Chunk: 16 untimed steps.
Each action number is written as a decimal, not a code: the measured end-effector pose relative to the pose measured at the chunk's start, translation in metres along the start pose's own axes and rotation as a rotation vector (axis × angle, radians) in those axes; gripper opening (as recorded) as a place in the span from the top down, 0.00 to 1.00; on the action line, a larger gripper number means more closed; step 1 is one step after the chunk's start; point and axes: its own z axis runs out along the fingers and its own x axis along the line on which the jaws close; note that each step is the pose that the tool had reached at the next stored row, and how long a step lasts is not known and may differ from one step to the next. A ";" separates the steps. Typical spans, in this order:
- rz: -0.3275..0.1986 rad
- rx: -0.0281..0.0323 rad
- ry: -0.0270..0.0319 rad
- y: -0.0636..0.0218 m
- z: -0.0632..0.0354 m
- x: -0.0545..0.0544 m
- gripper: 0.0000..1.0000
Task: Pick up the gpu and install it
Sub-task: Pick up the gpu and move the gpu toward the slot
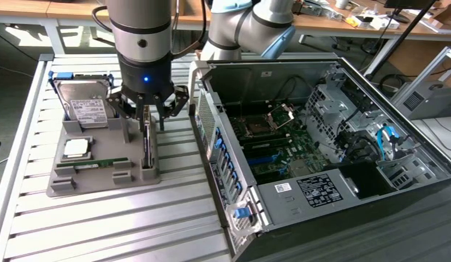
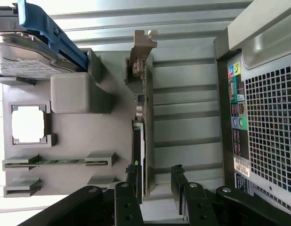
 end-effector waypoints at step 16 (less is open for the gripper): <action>0.000 0.0000 0.0000 -0.0003 0.0131 0.000 0.58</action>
